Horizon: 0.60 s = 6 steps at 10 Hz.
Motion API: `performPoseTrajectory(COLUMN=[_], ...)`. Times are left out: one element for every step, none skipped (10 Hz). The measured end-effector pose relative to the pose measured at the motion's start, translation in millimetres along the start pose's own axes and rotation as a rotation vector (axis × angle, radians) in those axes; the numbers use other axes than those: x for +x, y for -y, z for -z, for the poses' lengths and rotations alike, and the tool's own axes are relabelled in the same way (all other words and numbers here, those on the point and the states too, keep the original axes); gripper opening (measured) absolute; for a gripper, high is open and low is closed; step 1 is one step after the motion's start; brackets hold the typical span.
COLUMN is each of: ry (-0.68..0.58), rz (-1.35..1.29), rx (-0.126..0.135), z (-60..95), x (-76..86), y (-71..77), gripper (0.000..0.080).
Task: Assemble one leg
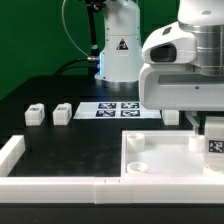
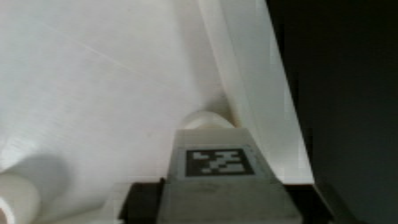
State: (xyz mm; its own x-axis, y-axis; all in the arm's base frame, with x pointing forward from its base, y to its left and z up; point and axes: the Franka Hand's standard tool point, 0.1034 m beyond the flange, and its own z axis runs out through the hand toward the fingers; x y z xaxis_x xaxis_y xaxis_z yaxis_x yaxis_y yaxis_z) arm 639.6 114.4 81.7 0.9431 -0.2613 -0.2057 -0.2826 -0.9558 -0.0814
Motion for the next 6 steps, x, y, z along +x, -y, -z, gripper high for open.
performPoseTrajectory(ry=[0.000,0.000,0.000,0.000,0.000,0.000], rz=[0.000,0.000,0.000,0.000,0.000,0.000], rx=[0.000,0.000,0.000,0.000,0.000,0.000], z=[0.0,0.0,0.0,0.0,0.0,0.0], x=[0.0,0.0,0.0,0.0,0.0,0.0], y=[0.0,0.0,0.0,0.0,0.0,0.0], gripper=[0.0291,0.0291,0.0291,0.0291,0.0291,0.0291])
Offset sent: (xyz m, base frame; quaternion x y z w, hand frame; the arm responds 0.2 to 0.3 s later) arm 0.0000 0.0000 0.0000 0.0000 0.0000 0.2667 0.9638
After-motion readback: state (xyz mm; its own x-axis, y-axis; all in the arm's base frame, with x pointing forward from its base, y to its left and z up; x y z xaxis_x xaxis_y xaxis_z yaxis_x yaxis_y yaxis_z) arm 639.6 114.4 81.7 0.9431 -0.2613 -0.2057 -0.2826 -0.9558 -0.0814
